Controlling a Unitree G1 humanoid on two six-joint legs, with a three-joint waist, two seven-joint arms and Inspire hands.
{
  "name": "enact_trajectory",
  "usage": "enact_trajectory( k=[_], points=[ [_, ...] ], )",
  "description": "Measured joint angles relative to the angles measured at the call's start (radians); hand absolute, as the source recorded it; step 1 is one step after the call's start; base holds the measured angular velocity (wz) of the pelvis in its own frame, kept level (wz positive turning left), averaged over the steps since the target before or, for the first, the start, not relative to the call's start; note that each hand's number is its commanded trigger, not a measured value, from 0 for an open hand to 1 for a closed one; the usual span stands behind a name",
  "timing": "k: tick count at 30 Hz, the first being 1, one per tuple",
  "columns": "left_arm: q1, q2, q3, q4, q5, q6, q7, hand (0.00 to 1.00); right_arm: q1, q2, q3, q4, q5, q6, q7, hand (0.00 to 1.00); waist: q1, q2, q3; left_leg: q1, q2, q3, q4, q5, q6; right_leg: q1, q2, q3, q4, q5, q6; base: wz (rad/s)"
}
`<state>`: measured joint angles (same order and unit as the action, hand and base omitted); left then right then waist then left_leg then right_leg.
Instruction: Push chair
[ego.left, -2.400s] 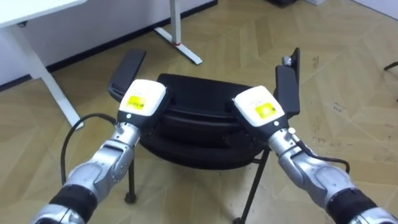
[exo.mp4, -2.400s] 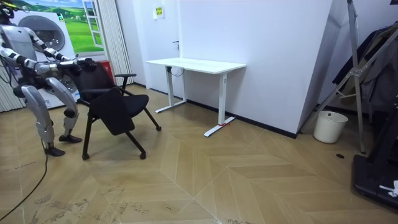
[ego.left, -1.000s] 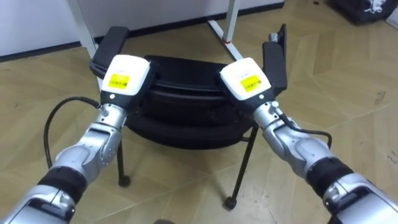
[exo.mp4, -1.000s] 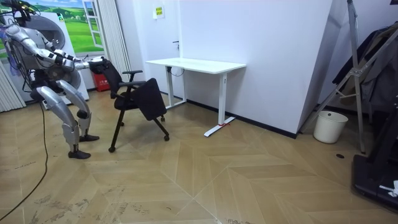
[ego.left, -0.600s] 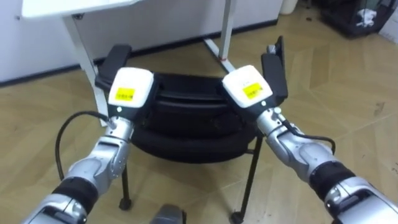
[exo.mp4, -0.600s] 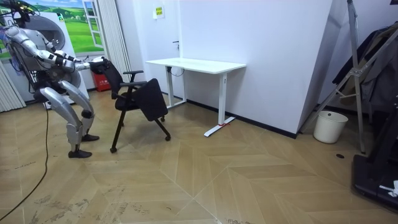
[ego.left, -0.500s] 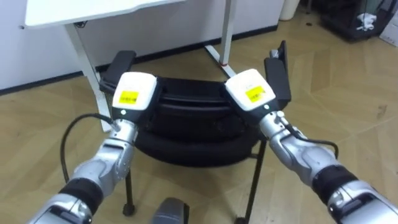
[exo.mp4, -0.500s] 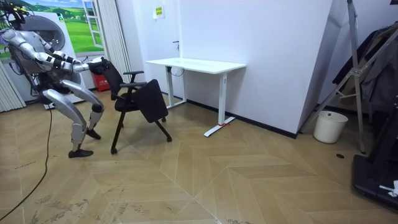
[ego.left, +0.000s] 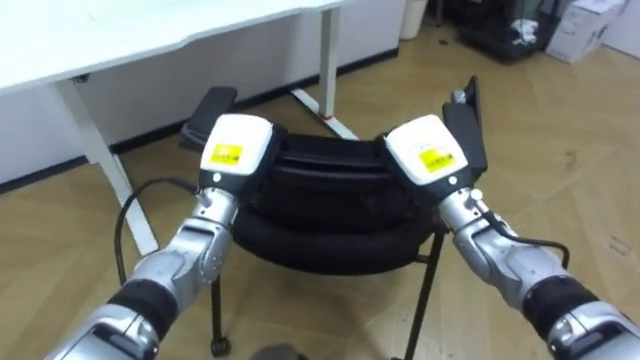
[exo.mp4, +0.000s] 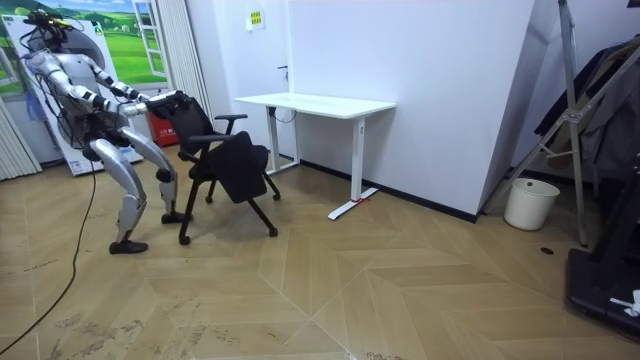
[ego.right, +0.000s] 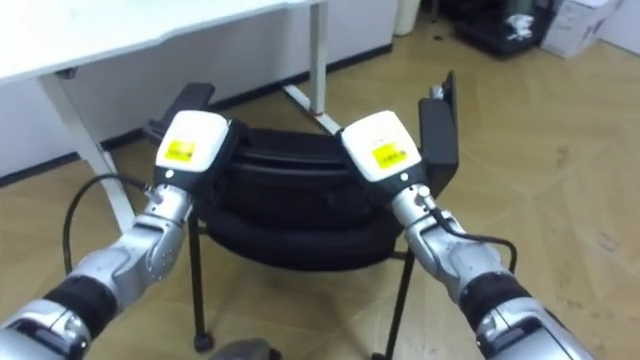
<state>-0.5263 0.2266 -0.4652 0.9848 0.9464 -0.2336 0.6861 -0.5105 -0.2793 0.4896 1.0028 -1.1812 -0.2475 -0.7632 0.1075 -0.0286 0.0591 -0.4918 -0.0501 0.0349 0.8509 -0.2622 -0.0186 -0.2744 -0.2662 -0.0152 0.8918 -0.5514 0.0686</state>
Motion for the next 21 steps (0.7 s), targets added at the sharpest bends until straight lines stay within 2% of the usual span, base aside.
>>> enact_trajectory(
  k=[1,2,3,4,5,6,7,8,9,10,11,12,13,14,15,16,17,18,19,20,21],
  points=[
    [0.011,0.015,-0.003,-0.012,-0.005,-0.01,0.004,1.0,0.002,0.003,0.003,-0.001,-0.001,0.001,0.004,1.0,0.024,0.024,-0.0004,0.019,0.014,-0.043,0.151,-0.082,0.001,-0.005,-0.038,-0.045,0.021,0.015,-0.013,-1.02],
    [0.019,0.027,-0.005,-0.026,-0.01,-0.015,0.003,1.0,-0.007,0.006,0.002,-0.007,0.001,-0.001,0.011,1.0,0.046,0.061,-0.0147,0.043,0.031,-0.079,0.152,-0.169,-0.014,-0.021,-0.04,-0.046,0.071,0.019,-0.009,-1.15],
    [0.005,0.051,0.002,-0.056,-0.012,-0.019,-0.008,1.0,-0.024,0.016,-0.008,-0.028,0.006,0.002,0.025,1.0,0.055,0.054,0.0056,0.033,0.01,-0.071,0.211,-0.191,0.069,-0.048,-0.052,-0.012,0.238,0.036,0.003,-0.59],
    [-0.007,0.062,0.011,-0.053,-0.011,-0.014,-0.024,1.0,-0.024,0.033,-0.012,-0.027,0.009,0.011,0.039,1.0,0.05,0.025,0.003,0.033,-0.02,-0.082,0.212,-0.199,0.076,-0.046,-0.046,-0.007,0.348,0.048,0.006,-0.14],
    [-0.012,0.067,0.011,-0.047,-0.011,-0.018,-0.023,1.0,-0.026,0.034,-0.012,-0.027,0.007,0.011,0.041,1.0,0.047,0.024,0.0035,0.032,-0.022,-0.09,0.202,-0.199,0.076,-0.04,-0.03,-0.026,0.384,0.055,-0.002,0.09],
    [-0.016,0.072,0.011,-0.038,-0.01,-0.03,-0.016,1.0,-0.024,0.037,-0.012,-0.027,0.005,0.016,0.03,1.0,0.041,0.025,0.0043,0.035,-0.035,-0.108,0.165,-0.197,0.076,-0.04,0.0,-0.075,0.42,0.092,-0.021,0.07],
    [-0.016,0.072,0.012,-0.035,-0.01,-0.03,0.001,1.0,-0.026,0.041,-0.012,-0.029,-0.002,0.026,0.019,1.0,0.039,0.029,0.0055,0.033,-0.044,-0.13,0.125,-0.195,0.075,-0.04,0.04,-0.109,0.399,0.149,-0.036,0.0],
    [-0.017,0.075,0.013,-0.036,-0.01,-0.031,0.008,1.0,-0.029,0.043,-0.011,-0.033,-0.003,0.032,0.018,1.0,0.039,0.028,0.0058,0.03,-0.051,-0.145,0.11,-0.194,0.072,-0.039,0.06,-0.122,0.371,0.177,-0.036,-0.05],
    [-0.021,0.086,0.017,-0.037,-0.01,-0.036,0.02,1.0,-0.038,0.049,-0.008,-0.039,-0.004,0.041,0.017,1.0,0.041,0.026,0.0094,0.022,-0.073,-0.18,0.09,-0.187,0.064,-0.021,0.109,-0.146,0.301,0.228,-0.052,0.2],
    [-0.028,0.086,0.023,-0.036,-0.011,-0.038,0.023,1.0,-0.046,0.05,-0.008,-0.04,-0.007,0.05,0.013,1.0,0.031,0.033,0.0125,0.013,-0.086,-0.216,0.085,-0.169,0.058,-0.007,0.127,-0.156,0.276,0.243,-0.049,0.28],
    [-0.035,0.086,0.023,-0.031,-0.012,-0.039,0.021,1.0,-0.047,0.05,-0.008,-0.04,-0.004,0.054,0.012,1.0,0.031,0.034,0.0157,0.012,-0.083,-0.223,0.084,-0.166,0.053,-0.01,0.132,-0.169,0.28,0.256,-0.054,0.46],
    [-0.049,0.077,0.019,-0.015,-0.012,-0.039,0.019,1.0,-0.043,0.05,-0.007,-0.04,0.004,0.059,0.012,1.0,0.029,0.031,0.0162,0.012,-0.082,-0.24,0.085,-0.16,0.047,-0.022,0.13,-0.179,0.309,0.285,-0.06,0.48],
    [-0.058,0.073,0.012,0.003,-0.012,-0.043,0.017,1.0,-0.031,0.049,0.0,-0.04,0.019,0.067,0.007,1.0,0.024,0.035,0.016,0.023,-0.09,-0.276,0.084,-0.146,0.048,-0.034,0.148,-0.172,0.321,0.295,-0.061,0.44],
    [-0.062,0.073,0.008,0.009,-0.012,-0.046,0.017,1.0,-0.028,0.05,0.002,-0.04,0.023,0.069,0.002,1.0,0.027,0.038,0.0149,0.027,-0.095,-0.3,0.083,-0.133,0.047,-0.039,0.171,-0.156,0.318,0.266,-0.064,0.0],
    [-0.065,0.079,0.006,0.012,-0.013,-0.051,0.024,1.0,-0.037,0.057,0.01,-0.038,0.026,0.077,0.001,1.0,0.039,0.044,0.0161,0.036,-0.106,-0.349,0.078,-0.12,0.043,-0.062,0.223,-0.119,0.263,0.195,-0.066,-0.31],
    [-0.063,0.091,0.013,0.015,-0.015,-0.052,0.038,1.0,-0.054,0.076,0.021,-0.033,0.025,0.093,0.003,1.0,0.045,0.055,0.0218,0.049,-0.111,-0.403,0.064,-0.1,0.019,-0.078,0.25,-0.133,0.163,0.168,-0.07,-0.29],
    [-0.061,0.092,0.016,0.019,-0.015,-0.051,0.045,1.0,-0.056,0.084,0.025,-0.033,0.025,0.101,0.003,1.0,0.044,0.055,0.0219,0.056,-0.12,-0.435,0.055,-0.093,0.008,-0.08,0.258,-0.136,0.097,0.164,-0.072,0.17],
    [-0.051,0.094,0.02,0.02,-0.015,-0.044,0.052,1.0,-0.053,0.096,0.03,-0.035,0.025,0.113,0.002,1.0,0.047,0.047,0.0177,0.064,-0.131,-0.477,0.031,-0.083,-0.011,-0.073,0.264,-0.129,-0.046,0.164,-0.073,0.56],
    [-0.05,0.099,0.023,0.013,-0.016,-0.036,0.052,1.0,-0.05,0.099,0.035,-0.039,0.027,0.117,0.001,1.0,0.043,0.026,0.0079,0.058,-0.135,-0.492,0.022,-0.075,-0.02,-0.064,0.255,-0.141,-0.104,0.178,-0.09,0.67],
    [-0.047,0.096,0.024,0.012,-0.015,-0.033,0.052,1.0,-0.048,0.1,0.036,-0.042,0.03,0.121,0.002,1.0,0.048,0.015,0.0075,0.052,-0.1,-0.442,0.023,-0.072,-0.022,-0.054,0.24,-0.184,-0.097,0.169,-0.116,0.45],
    [-0.045,0.096,0.024,0.01,-0.015,-0.034,0.052,1.0,-0.048,0.098,0.036,-0.042,0.032,0.118,0.004,1.0,0.056,0.011,0.008,0.048,-0.062,-0.39,0.024,-0.075,-0.023,-0.051,0.234,-0.2,-0.09,0.165,-0.127,0.23]
  ],
)
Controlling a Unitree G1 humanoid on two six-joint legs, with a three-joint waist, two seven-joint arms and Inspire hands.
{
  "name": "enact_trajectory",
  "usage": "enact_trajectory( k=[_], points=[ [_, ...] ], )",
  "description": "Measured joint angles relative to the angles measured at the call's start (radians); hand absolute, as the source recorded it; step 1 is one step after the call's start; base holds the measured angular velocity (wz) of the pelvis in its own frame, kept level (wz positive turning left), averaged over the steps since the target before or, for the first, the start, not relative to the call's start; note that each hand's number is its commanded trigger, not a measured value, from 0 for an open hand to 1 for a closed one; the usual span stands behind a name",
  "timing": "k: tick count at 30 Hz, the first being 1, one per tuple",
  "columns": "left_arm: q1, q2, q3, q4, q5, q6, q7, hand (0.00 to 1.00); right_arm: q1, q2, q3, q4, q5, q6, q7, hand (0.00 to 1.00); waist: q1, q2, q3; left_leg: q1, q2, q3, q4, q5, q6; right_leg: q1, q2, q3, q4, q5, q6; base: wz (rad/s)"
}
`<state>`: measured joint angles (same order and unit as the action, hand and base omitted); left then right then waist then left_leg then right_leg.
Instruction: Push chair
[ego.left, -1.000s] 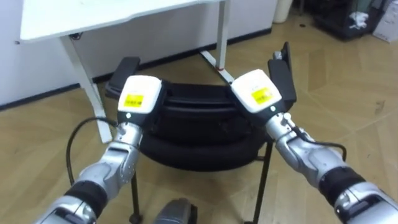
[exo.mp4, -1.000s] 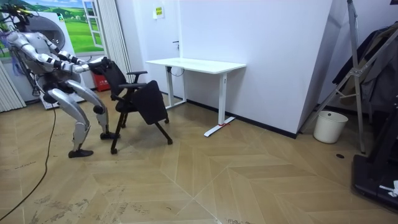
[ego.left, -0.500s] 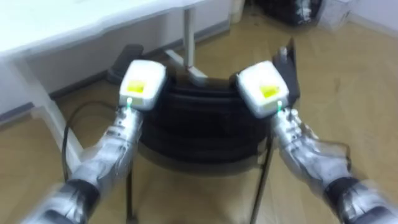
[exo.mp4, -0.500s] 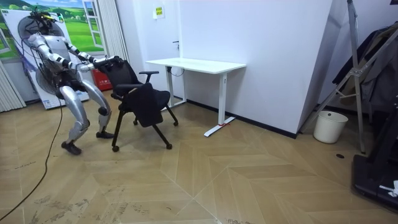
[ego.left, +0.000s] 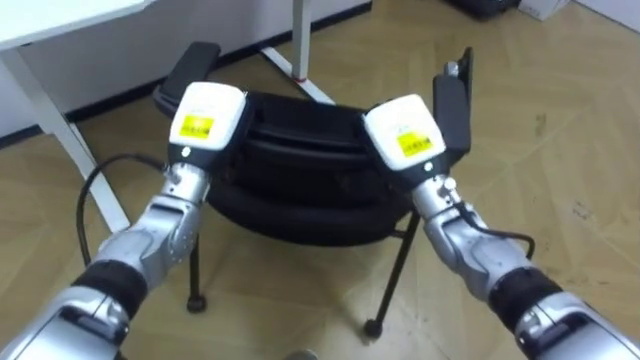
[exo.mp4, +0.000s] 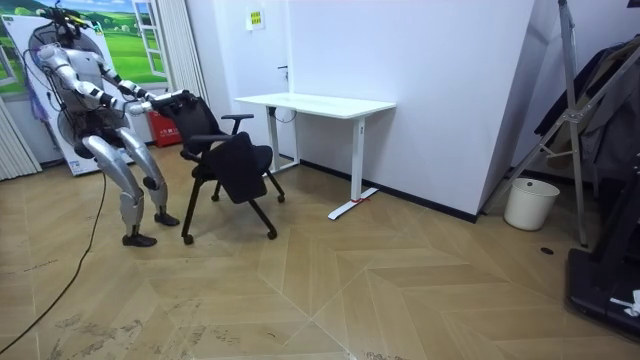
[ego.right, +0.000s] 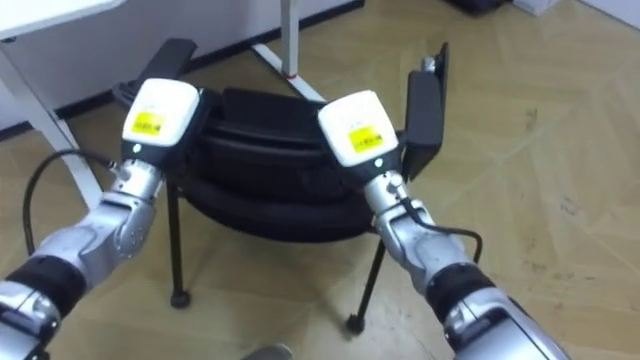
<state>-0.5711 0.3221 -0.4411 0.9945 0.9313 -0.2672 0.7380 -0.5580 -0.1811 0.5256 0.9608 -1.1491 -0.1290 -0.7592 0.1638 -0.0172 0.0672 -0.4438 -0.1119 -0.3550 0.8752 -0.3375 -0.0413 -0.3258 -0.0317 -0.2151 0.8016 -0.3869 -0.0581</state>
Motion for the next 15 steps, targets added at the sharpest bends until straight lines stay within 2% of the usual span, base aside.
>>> enact_trajectory(
  k=[1,2,3,4,5,7,8,12,15],
  points=[
    [0.004,-0.003,-0.001,-0.002,0.001,0.0,-0.001,1.0,0.001,-0.006,0.003,0.001,0.003,-0.004,0.002,1.0,0.01,-0.003,0.0028,0.001,0.055,0.071,0.002,-0.008,-0.004,0.004,-0.004,-0.025,0.006,-0.009,-0.017,0.09],
    [0.006,-0.003,-0.001,-0.004,0.001,0.0,0.0,1.0,0.001,-0.006,0.004,0.005,0.004,-0.004,0.004,1.0,0.014,-0.004,0.0041,0.002,0.073,0.096,0.005,-0.008,-0.005,0.005,-0.006,-0.032,0.009,-0.014,-0.026,0.1],
    [0.007,-0.003,0.004,-0.007,0.001,0.001,0.002,1.0,-0.002,-0.008,0.005,0.0,0.004,-0.004,0.008,1.0,0.02,-0.015,0.008,0.002,0.103,0.143,0.005,-0.008,-0.005,0.002,-0.008,-0.038,0.016,-0.021,-0.039,0.07],
    [0.008,-0.001,0.007,-0.012,0.0,0.006,0.004,1.0,-0.009,-0.008,0.009,-0.001,0.004,-0.001,0.01,1.0,0.022,-0.02,0.0071,0.003,0.119,0.179,-0.001,-0.008,-0.007,-0.005,-0.01,-0.042,0.017,-0.025,-0.046,0.07],
    [0.009,0.0,0.008,-0.017,-0.002,0.009,0.006,1.0,-0.014,-0.009,0.011,-0.001,0.004,0.0,0.01,1.0,0.022,-0.022,0.0066,0.002,0.123,0.192,-0.009,-0.007,-0.007,-0.008,-0.012,-0.044,0.017,-0.025,-0.049,0.12],
    [0.017,-0.001,0.005,-0.036,-0.003,0.025,0.015,1.0,-0.022,-0.015,0.014,-0.004,0.011,0.0,0.01,1.0,0.021,-0.04,0.0075,0.002,0.133,0.223,-0.049,0.019,-0.031,-0.007,-0.025,-0.059,0.013,-0.029,-0.058,0.2],
    [0.017,-0.001,0.004,-0.038,-0.003,0.029,0.015,1.0,-0.024,-0.015,0.014,-0.004,0.012,0.0,0.01,1.0,0.022,-0.043,0.0072,0.001,0.134,0.229,-0.054,0.021,-0.031,-0.007,-0.027,-0.061,0.012,-0.031,-0.059,0.16],
    [0.016,-0.003,0.005,-0.047,-0.011,0.042,0.015,1.0,-0.036,-0.022,0.021,-0.006,0.012,0.003,0.011,1.0,0.02,-0.044,0.01,-0.002,0.133,0.234,-0.084,0.037,-0.034,-0.005,-0.037,-0.082,0.005,-0.042,-0.067,0.18],
    [0.013,-0.014,0.007,-0.055,-0.012,0.064,0.024,1.0,-0.047,-0.03,0.021,-0.007,0.011,0.003,0.011,1.0,0.021,-0.051,0.0083,-0.009,0.136,0.24,-0.074,0.046,-0.04,-0.006,-0.042,-0.106,0.003,-0.053,-0.078,0.25]
  ],
)
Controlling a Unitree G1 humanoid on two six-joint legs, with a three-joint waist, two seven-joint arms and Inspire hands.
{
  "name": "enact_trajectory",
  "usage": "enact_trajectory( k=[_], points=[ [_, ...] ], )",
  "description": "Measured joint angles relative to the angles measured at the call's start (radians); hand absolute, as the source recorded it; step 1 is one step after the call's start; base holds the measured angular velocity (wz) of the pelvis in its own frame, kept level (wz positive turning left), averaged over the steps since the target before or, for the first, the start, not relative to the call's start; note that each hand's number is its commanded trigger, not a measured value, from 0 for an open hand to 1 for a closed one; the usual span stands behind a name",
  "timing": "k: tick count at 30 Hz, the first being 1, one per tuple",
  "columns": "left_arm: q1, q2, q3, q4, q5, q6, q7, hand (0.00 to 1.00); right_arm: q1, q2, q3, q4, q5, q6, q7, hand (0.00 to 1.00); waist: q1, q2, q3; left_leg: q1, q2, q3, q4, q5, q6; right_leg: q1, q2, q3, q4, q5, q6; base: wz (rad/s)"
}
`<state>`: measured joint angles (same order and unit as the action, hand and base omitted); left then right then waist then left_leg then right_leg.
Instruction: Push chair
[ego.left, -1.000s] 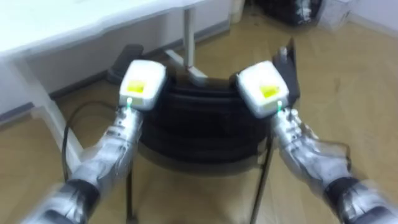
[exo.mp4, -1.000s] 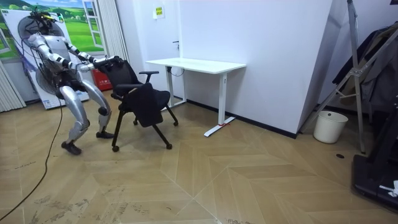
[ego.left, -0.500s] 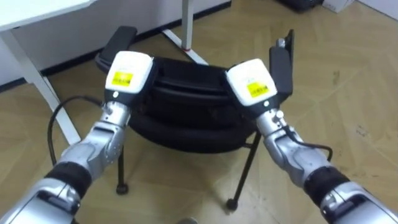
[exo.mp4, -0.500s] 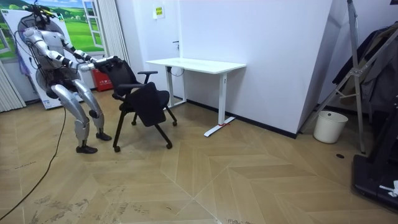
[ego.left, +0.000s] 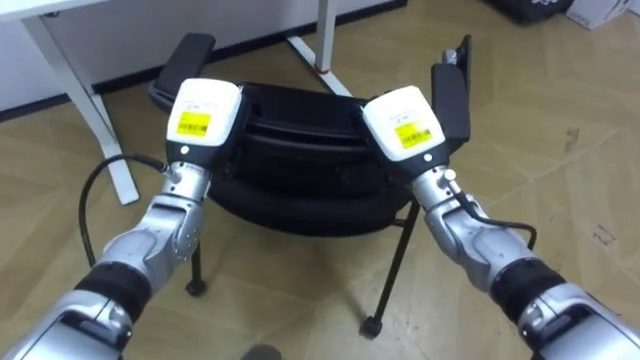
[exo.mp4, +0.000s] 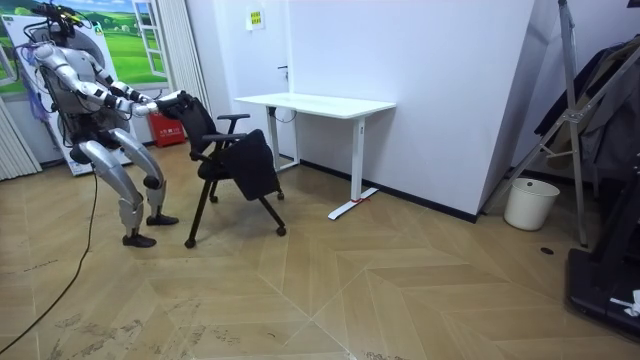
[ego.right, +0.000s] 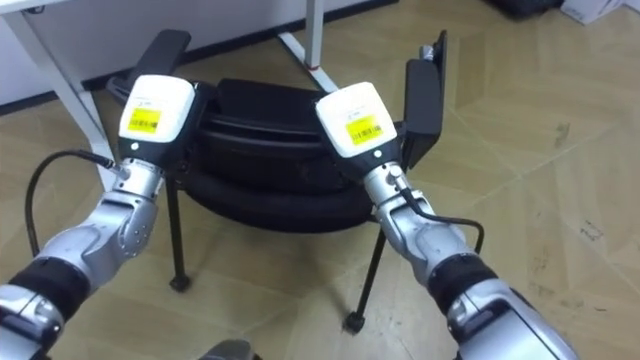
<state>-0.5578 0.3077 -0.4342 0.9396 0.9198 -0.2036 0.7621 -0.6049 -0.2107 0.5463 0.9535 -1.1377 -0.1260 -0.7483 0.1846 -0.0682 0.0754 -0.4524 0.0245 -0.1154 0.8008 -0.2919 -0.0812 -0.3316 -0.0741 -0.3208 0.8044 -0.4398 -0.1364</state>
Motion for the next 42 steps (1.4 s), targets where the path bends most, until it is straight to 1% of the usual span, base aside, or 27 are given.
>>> enact_trajectory(
  k=[2,3,4,5,6,7,9,10,13,14,15,17,18,19,20,21,22,24,28,32,35,36,38,39,40,41,42],
  points=[
    [0.002,-0.008,0.0,0.003,0.0,0.004,0.0,1.0,0.0,-0.008,0.001,-0.001,-0.001,-0.005,0.006,1.0,0.0,0.002,0.0094,0.006,0.001,0.013,0.033,-0.001,0.004,0.015,-0.011,-0.013,0.012,-0.017,-0.006,0.21],
    [0.012,-0.011,0.0,0.0,-0.003,0.008,0.004,1.0,0.002,-0.011,0.006,-0.005,0.0,-0.007,0.014,1.0,0.001,0.008,0.0156,0.005,0.013,0.03,0.107,-0.01,0.019,0.03,-0.016,-0.017,0.023,-0.032,-0.012,0.16],
    [0.024,-0.01,-0.001,-0.013,-0.009,0.012,0.006,1.0,0.009,-0.015,0.013,-0.017,0.003,-0.007,0.022,1.0,-0.004,0.011,0.0173,0.009,0.018,0.051,0.166,-0.016,0.029,0.043,-0.029,-0.027,0.034,-0.049,-0.01,0.25],
    [0.026,-0.011,-0.001,-0.018,-0.009,0.013,0.006,1.0,0.014,-0.021,0.016,-0.026,0.004,-0.007,0.023,1.0,-0.012,0.007,0.0149,0.011,0.02,0.059,0.173,-0.017,0.029,0.048,-0.035,-0.032,0.036,-0.055,-0.007,0.46],
    [0.021,-0.017,-0.003,-0.019,-0.009,0.013,0.007,1.0,0.026,-0.03,0.016,-0.048,0.007,-0.007,0.024,1.0,-0.021,0.008,0.0147,0.011,0.022,0.081,0.165,-0.017,0.03,0.058,-0.044,-0.046,0.039,-0.059,0.0,0.42],
    [0.025,-0.022,-0.003,-0.017,-0.009,0.016,0.011,1.0,0.025,-0.039,0.016,-0.051,0.006,-0.007,0.028,1.0,-0.021,0.007,0.0153,0.012,0.024,0.096,0.153,-0.02,0.034,0.067,-0.05,-0.046,0.046,-0.063,0.001,0.35],
    [0.024,-0.028,-0.003,-0.017,-0.011,0.021,0.011,1.0,0.025,-0.045,0.016,-0.052,0.006,-0.009,0.028,1.0,-0.024,0.011,0.0141,0.013,0.023,0.1,0.153,-0.02,0.035,0.078,-0.052,-0.056,0.046,-0.068,0.006,0.28],
    [0.026,-0.031,-0.004,-0.013,-0.011,0.021,0.011,1.0,0.022,-0.047,0.016,-0.051,0.006,-0.011,0.028,1.0,-0.028,0.012,0.0163,0.015,0.019,0.095,0.151,-0.022,0.038,0.087,-0.056,-0.07,0.046,-0.072,0.004,0.33],
    [0.016,-0.031,0.0,-0.017,-0.013,0.023,0.014,1.0,0.01,-0.056,0.02,-0.054,0.005,-0.016,0.029,1.0,-0.03,0.013,0.0174,0.0,0.016,0.104,0.153,-0.023,0.038,0.088,-0.058,-0.08,0.048,-0.082,-0.002,0.23],
    [0.014,-0.031,0.0,-0.018,-0.014,0.023,0.014,1.0,0.007,-0.059,0.022,-0.055,0.006,-0.017,0.03,1.0,-0.031,0.014,0.0172,-0.007,0.016,0.11,0.143,-0.022,0.037,0.087,-0.06,-0.082,0.047,-0.085,-0.002,0.2],
    [0.013,-0.035,0.0,-0.019,-0.017,0.022,0.014,1.0,0.007,-0.067,0.022,-0.062,0.007,-0.02,0.033,1.0,-0.032,0.017,0.0168,-0.029,0.014,0.12,0.09,-0.022,0.035,0.089,-0.062,-0.087,0.047,-0.09,0.001,0.13],
    [0.022,-0.035,-0.003,-0.032,-0.023,0.023,0.014,1.0,0.008,-0.072,0.022,-0.062,0.007,-0.03,0.038,1.0,-0.032,0.024,0.0176,-0.071,0.014,0.144,-0.003,-0.001,0.024,0.102,-0.062,-0.094,0.048,-0.097,0.003,0.0],
    [0.033,-0.035,-0.004,-0.044,-0.024,0.023,0.011,1.0,0.012,-0.074,0.022,-0.062,0.005,-0.036,0.039,1.0,-0.034,0.026,0.0162,-0.09,0.01,0.146,-0.057,0.056,0.036,0.116,-0.065,-0.096,0.047,-0.102,0.004,-0.08],
    [0.046,-0.035,-0.004,-0.051,-0.024,0.023,0.01,1.0,0.022,-0.074,0.022,-0.065,0.002,-0.038,0.038,1.0,-0.029,0.028,0.0139,-0.087,-0.004,0.145,-0.099,0.11,0.047,0.133,-0.068,-0.096,0.045,-0.108,0.013,-0.05],
    [0.052,-0.034,-0.004,-0.054,-0.024,0.022,0.009,1.0,0.026,-0.073,0.022,-0.066,0.0,-0.04,0.038,1.0,-0.027,0.029,0.0133,-0.076,-0.01,0.145,-0.11,0.132,0.055,0.14,-0.071,-0.096,0.044,-0.111,0.019,0.12],
    [0.056,-0.035,-0.004,-0.056,-0.024,0.02,0.005,1.0,0.033,-0.076,0.022,-0.072,-0.002,-0.04,0.038,1.0,-0.029,0.026,0.008,-0.068,-0.028,0.146,-0.126,0.157,0.064,0.145,-0.08,-0.096,0.044,-0.117,0.03,0.17],
    [0.056,-0.035,-0.004,-0.059,-0.024,0.019,0.001,1.0,0.033,-0.08,0.022,-0.075,-0.003,-0.04,0.038,1.0,-0.031,0.026,0.0082,-0.061,-0.04,0.143,-0.134,0.167,0.076,0.151,-0.085,-0.096,0.04,-0.119,0.037,0.14],
    [0.052,-0.035,-0.003,-0.064,-0.024,0.017,-0.007,1.0,0.033,-0.084,0.02,-0.075,-0.003,-0.042,0.034,1.0,-0.019,0.027,0.0043,-0.059,-0.04,0.143,-0.134,0.189,0.082,0.157,-0.085,-0.096,0.032,-0.121,0.041,0.0],
    [0.035,-0.027,0.001,-0.063,-0.023,0.015,-0.023,1.0,0.016,-0.073,0.017,-0.058,-0.001,-0.038,0.026,1.0,-0.009,0.009,0.0014,-0.059,-0.056,0.139,-0.132,0.186,0.096,0.159,-0.095,-0.094,0.026,-0.13,0.059,0.05],
    [0.031,-0.019,0.0,-0.079,-0.023,0.016,-0.033,1.0,0.016,-0.07,0.017,-0.06,0.002,-0.03,0.017,1.0,0.004,-0.006,0.0021,-0.056,-0.051,0.157,-0.133,0.172,0.105,0.171,-0.099,-0.094,0.007,-0.133,0.066,0.01],
    [0.041,-0.014,-0.001,-0.104,-0.023,0.026,-0.051,1.0,0.025,-0.07,0.017,-0.069,0.005,-0.027,0.016,1.0,0.013,-0.013,0.0005,-0.047,-0.052,0.171,-0.124,0.148,0.114,0.195,-0.104,-0.094,-0.01,-0.14,0.079,0.01],
    [0.048,-0.009,-0.001,-0.123,-0.022,0.029,-0.059,1.0,0.028,-0.07,0.015,-0.075,0.004,-0.027,0.015,1.0,0.014,-0.017,-0.0016,-0.046,-0.057,0.175,-0.123,0.141,0.118,0.202,-0.107,-0.095,-0.018,-0.142,0.087,0.08],
    [0.051,-0.003,-0.001,-0.132,-0.017,0.029,-0.069,1.0,0.035,-0.068,0.012,-0.072,0.007,-0.027,0.008,1.0,0.016,-0.025,-0.0068,-0.036,-0.056,0.207,-0.131,0.128,0.126,0.225,-0.114,-0.11,-0.043,-0.139,0.095,0.16],
    [0.057,-0.003,-0.004,-0.136,-0.013,0.029,-0.075,1.0,0.046,-0.066,0.01,-0.071,0.007,-0.027,0.005,1.0,0.016,-0.043,-0.0119,-0.016,-0.065,0.22,-0.151,0.117,0.138,0.243,-0.132,-0.117,-0.052,-0.14,0.106,0.16],
    [0.067,-0.005,-0.006,-0.138,-0.013,0.029,-0.077,1.0,0.058,-0.066,0.01,-0.075,0.007,-0.028,0.004,1.0,0.022,-0.056,-0.0246,-0.001,-0.085,0.229,-0.156,0.099,0.15,0.242,-0.157,-0.112,-0.023,-0.141,0.119,0.12],
    [0.069,-0.007,-0.005,-0.139,-0.013,0.029,-0.077,1.0,0.058,-0.067,0.011,-0.074,0.007,-0.028,0.004,1.0,0.023,-0.057,-0.0231,0.007,-0.092,0.23,-0.15,0.09,0.154,0.235,-0.171,-0.107,0.015,-0.134,0.133,0.03],
    [0.071,-0.013,-0.004,-0.138,-0.013,0.031,-0.08,1.0,0.059,-0.067,0.012,-0.065,0.008,-0.029,0.004,1.0,0.026,-0.052,-0.0222,0.018,-0.092,0.243,-0.121,0.071,0.164,0.195,-0.199,-0.082,0.137,-0.082,0.159,-0.06]
  ],
)
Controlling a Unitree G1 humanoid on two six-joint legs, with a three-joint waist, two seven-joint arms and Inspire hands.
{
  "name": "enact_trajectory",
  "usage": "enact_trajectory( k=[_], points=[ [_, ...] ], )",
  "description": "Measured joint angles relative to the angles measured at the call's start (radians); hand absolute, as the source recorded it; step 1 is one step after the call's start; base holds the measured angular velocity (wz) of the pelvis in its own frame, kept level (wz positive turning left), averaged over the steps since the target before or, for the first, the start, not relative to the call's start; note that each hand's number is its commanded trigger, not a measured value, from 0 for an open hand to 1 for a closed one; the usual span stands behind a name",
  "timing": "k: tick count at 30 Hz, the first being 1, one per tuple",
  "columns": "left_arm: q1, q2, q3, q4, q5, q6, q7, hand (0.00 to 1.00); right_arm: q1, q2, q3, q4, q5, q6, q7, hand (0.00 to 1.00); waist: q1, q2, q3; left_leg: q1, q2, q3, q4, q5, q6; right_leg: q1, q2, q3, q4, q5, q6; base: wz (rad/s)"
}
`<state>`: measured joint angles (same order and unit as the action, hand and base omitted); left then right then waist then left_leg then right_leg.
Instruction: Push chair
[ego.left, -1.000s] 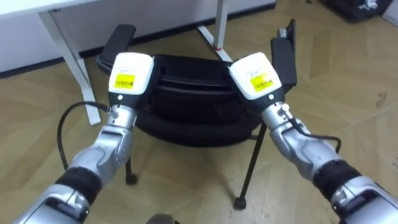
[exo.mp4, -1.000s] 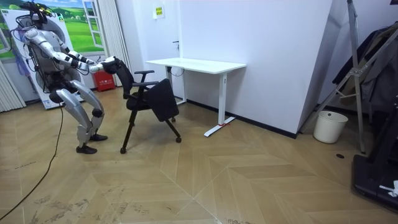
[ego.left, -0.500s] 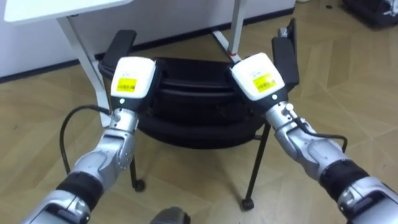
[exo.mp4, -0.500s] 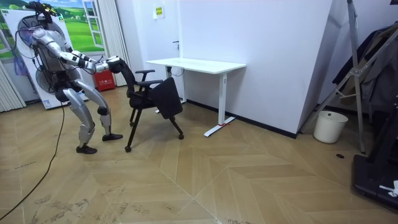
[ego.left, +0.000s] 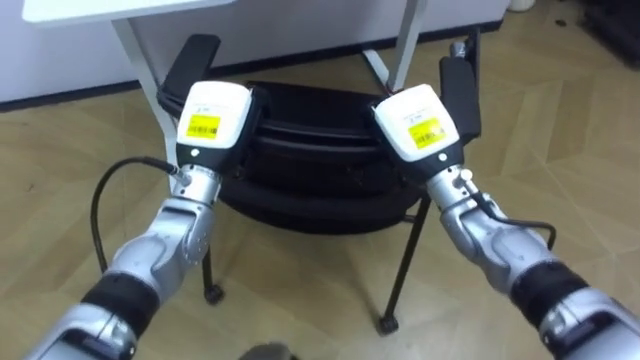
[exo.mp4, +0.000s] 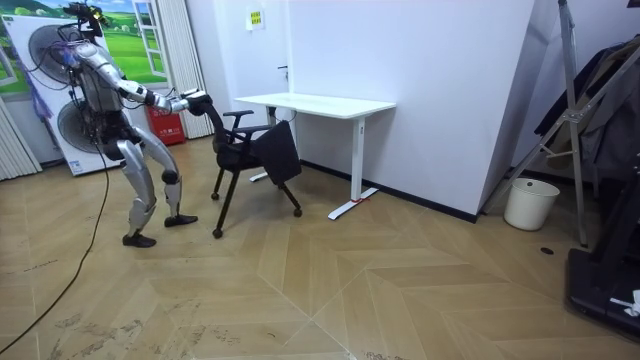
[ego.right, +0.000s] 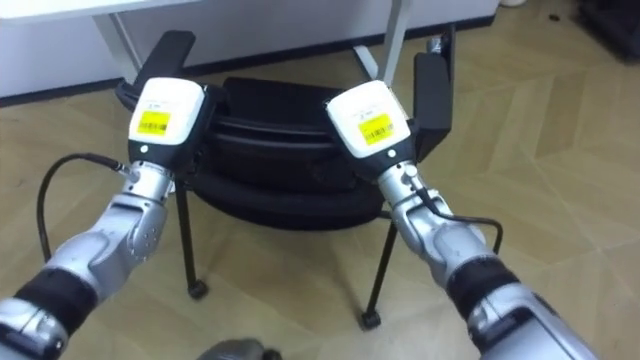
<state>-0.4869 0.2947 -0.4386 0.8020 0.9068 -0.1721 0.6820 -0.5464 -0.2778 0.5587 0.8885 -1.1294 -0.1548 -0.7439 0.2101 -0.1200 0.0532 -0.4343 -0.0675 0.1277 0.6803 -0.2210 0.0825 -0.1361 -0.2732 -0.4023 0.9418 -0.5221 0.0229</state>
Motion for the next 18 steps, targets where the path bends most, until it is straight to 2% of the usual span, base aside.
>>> enact_trajectory(
  k=[1,2,4,5,6,7,8,10,11,12,14,15,16,17,18],
  points=[
    [0.001,0.0,-0.003,0.0,0.001,-0.001,-0.007,1.0,0.004,0.001,0.002,0.008,0.01,-0.006,0.001,1.0,0.017,0.007,0.0041,0.015,0.011,0.003,0.031,-0.03,0.004,-0.035,-0.013,0.035,0.099,0.068,-0.006,-0.09],
    [0.001,0.0,-0.005,0.0,0.002,-0.002,-0.009,1.0,0.007,0.001,0.003,0.008,0.013,-0.006,0.0,1.0,0.018,0.012,0.0075,0.022,0.018,-0.002,0.044,-0.044,0.004,-0.044,-0.014,0.044,0.136,0.103,-0.013,-0.07],
    [-0.006,0.012,-0.004,0.003,0.003,-0.018,-0.008,1.0,0.008,0.018,0.001,0.011,0.014,0.004,-0.007,1.0,0.015,0.037,0.0206,0.038,0.03,-0.031,0.083,-0.09,0.01,-0.079,-0.018,0.045,0.232,0.235,-0.021,0.13],
    [-0.009,0.016,-0.004,0.004,0.003,-0.02,-0.008,1.0,0.008,0.022,0.0,0.011,0.014,0.005,-0.008,1.0,0.014,0.037,0.021,0.04,0.03,-0.035,0.088,-0.098,0.012,-0.088,-0.021,0.048,0.251,0.265,-0.02,0.13],
    [-0.015,0.024,-0.005,0.004,0.003,-0.025,-0.009,1.0,0.006,0.025,0.0,0.008,0.019,0.009,-0.008,1.0,0.019,0.038,0.0203,0.042,0.031,-0.048,0.095,-0.118,0.018,-0.111,-0.02,0.059,0.28,0.321,-0.017,0.0],
    [-0.024,0.035,-0.005,0.006,0.003,-0.036,-0.009,1.0,0.003,0.029,-0.001,0.006,0.02,0.015,-0.008,1.0,0.02,0.043,0.022,0.044,0.035,-0.065,0.106,-0.133,0.019,-0.133,-0.001,0.078,0.307,0.348,-0.009,0.0],
    [-0.029,0.038,-0.005,0.009,0.003,-0.038,-0.009,1.0,0.001,0.033,-0.002,0.005,0.021,0.017,-0.008,1.0,0.022,0.046,0.023,0.045,0.037,-0.076,0.109,-0.139,0.019,-0.149,0.009,0.087,0.319,0.338,-0.002,0.0],
    [-0.062,0.041,-0.007,0.05,0.003,-0.062,-0.006,1.0,-0.005,0.045,-0.002,0.008,0.026,0.034,-0.008,1.0,0.038,0.058,0.0307,0.063,0.057,-0.09,0.112,-0.157,0.011,-0.251,0.043,0.118,0.311,0.256,0.004,0.07],
    [-0.066,0.042,-0.007,0.059,0.003,-0.068,-0.005,1.0,-0.005,0.047,-0.002,0.009,0.026,0.037,-0.008,1.0,0.039,0.063,0.032,0.067,0.059,-0.101,0.117,-0.162,0.008,-0.276,0.05,0.119,0.288,0.241,0.003,0.23],
    [-0.072,0.046,-0.009,0.073,0.003,-0.079,0.0,1.0,-0.003,0.052,-0.001,0.009,0.026,0.042,-0.008,1.0,0.039,0.065,0.0333,0.078,0.065,-0.105,0.118,-0.172,0.008,-0.319,0.057,0.126,0.214,0.229,0.001,0.26],
    [-0.066,0.052,-0.01,0.08,0.003,-0.085,0.012,1.0,-0.002,0.064,0.0,0.011,0.025,0.042,-0.006,1.0,0.041,0.067,0.0345,0.101,0.073,-0.118,0.122,-0.195,-0.007,-0.366,0.07,0.127,0.049,0.231,0.0,0.26],
    [-0.064,0.053,-0.01,0.08,0.003,-0.086,0.013,1.0,-0.002,0.066,0.0,0.012,0.024,0.04,-0.005,1.0,0.038,0.065,0.0331,0.112,0.075,-0.14,0.128,-0.208,-0.017,-0.376,0.08,0.13,-0.089,0.253,0.0,0.43],
    [-0.063,0.055,-0.011,0.08,0.003,-0.086,0.013,1.0,-0.002,0.068,0.0,0.013,0.024,0.038,-0.002,1.0,0.039,0.066,0.0329,0.12,0.078,-0.16,0.137,-0.225,-0.032,-0.369,0.099,0.14,-0.238,0.301,-0.005,0.47],
    [-0.062,0.059,-0.012,0.079,0.003,-0.086,0.014,1.0,-0.002,0.07,0.0,0.012,0.024,0.037,0.002,1.0,0.04,0.063,0.031,0.124,0.081,-0.168,0.144,-0.236,-0.042,-0.366,0.106,0.148,-0.299,0.32,-0.01,0.45],
    [-0.059,0.06,-0.011,0.077,0.0,-0.084,0.015,1.0,-0.006,0.071,0.0,0.008,0.024,0.036,0.013,1.0,0.039,0.066,0.0263,0.131,0.095,-0.187,0.171,-0.261,-0.072,-0.344,0.12,0.142,-0.328,0.377,-0.026,0.39]
  ],
)
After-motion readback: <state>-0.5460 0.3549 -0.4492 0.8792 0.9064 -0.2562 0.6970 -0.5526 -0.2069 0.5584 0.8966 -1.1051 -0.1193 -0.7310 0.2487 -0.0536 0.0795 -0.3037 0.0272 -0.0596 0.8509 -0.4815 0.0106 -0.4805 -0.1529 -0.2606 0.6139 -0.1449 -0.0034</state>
